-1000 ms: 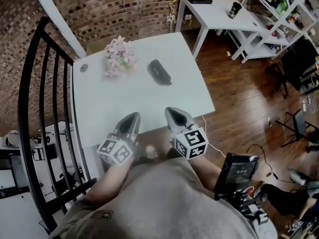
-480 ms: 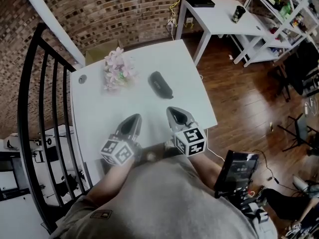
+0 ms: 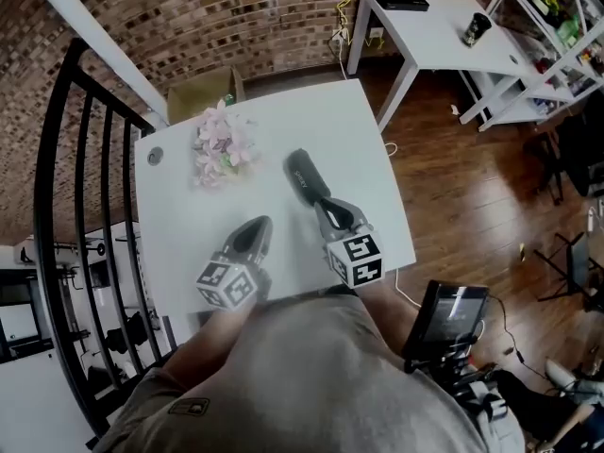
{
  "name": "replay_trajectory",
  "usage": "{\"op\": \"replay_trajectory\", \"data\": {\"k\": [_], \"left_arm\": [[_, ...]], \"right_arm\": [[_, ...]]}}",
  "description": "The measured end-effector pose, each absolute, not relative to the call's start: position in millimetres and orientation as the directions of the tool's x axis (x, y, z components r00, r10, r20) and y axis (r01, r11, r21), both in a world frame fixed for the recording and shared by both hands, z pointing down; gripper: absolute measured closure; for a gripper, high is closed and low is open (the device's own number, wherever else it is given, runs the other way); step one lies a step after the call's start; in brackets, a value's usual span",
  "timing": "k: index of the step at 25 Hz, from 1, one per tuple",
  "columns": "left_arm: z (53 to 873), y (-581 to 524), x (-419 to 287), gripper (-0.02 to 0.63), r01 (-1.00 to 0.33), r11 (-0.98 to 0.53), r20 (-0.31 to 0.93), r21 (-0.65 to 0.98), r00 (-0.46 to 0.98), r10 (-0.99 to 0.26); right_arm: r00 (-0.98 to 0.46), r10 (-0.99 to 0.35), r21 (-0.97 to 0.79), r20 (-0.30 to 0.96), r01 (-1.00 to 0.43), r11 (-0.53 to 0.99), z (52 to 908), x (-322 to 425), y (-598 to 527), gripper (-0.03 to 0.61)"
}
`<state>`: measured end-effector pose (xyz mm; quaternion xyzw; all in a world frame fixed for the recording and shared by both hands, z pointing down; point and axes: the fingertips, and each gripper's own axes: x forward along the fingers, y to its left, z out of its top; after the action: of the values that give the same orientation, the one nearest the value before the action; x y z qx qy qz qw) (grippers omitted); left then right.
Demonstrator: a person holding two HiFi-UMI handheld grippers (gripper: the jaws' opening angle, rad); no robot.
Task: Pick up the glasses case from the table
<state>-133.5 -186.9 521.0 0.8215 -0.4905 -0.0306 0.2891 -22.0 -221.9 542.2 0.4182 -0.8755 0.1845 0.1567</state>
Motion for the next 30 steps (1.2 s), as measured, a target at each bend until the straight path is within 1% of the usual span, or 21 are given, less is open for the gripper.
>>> {"op": "replay_trajectory", "data": {"k": [5, 9, 13, 16, 19, 24, 25, 30], "left_arm": [[543.5, -205.5, -128.4, 0.612, -0.798, -0.324, 0.29, 0.508, 0.512, -0.808], [554.6, -216.3, -122.6, 0.612, -0.8, -0.308, 0.32, 0.515, 0.513, -0.797], [565.7, -215.0, -126.3, 0.612, -0.81, -0.259, 0.35, 0.526, 0.484, -0.802], [573.8, -216.4, -130.4, 0.612, -0.818, -0.223, 0.368, 0.53, 0.458, -0.809], [578.3, -215.7, -140.4, 0.612, -0.827, -0.188, 0.387, 0.53, 0.433, -0.814], [584.9, -213.8, -154.5, 0.612, -0.839, -0.136, 0.411, 0.527, 0.392, -0.823], [585.7, -213.8, -155.8, 0.612, -0.84, -0.131, 0.413, 0.526, 0.387, -0.824], [585.6, -215.3, -159.6, 0.612, -0.843, -0.122, 0.418, 0.525, 0.38, -0.825]], "right_arm": [[-0.616, -0.622, -0.188, 0.483, -0.767, 0.614, 565.5, -25.3, -241.0, 0.467], [-0.617, -0.585, -0.166, 0.526, -0.75, 0.641, 580.4, -30.2, -260.3, 0.364], [-0.611, -0.518, -0.163, 0.598, -0.726, 0.668, 607.6, -42.7, -272.9, 0.256], [-0.596, -0.478, -0.157, 0.645, -0.716, 0.68, 628.9, -47.5, -285.9, 0.208], [-0.581, -0.444, -0.158, 0.682, -0.71, 0.687, 645.9, -54.2, -293.0, 0.183], [-0.565, -0.398, -0.159, 0.723, -0.696, 0.7, 667.0, -62.9, -296.5, 0.177], [-0.566, -0.387, -0.164, 0.728, -0.691, 0.704, 669.9, -64.8, -295.9, 0.159], [-0.572, -0.374, -0.179, 0.73, -0.688, 0.703, 672.8, -72.3, -294.1, 0.169]]}}
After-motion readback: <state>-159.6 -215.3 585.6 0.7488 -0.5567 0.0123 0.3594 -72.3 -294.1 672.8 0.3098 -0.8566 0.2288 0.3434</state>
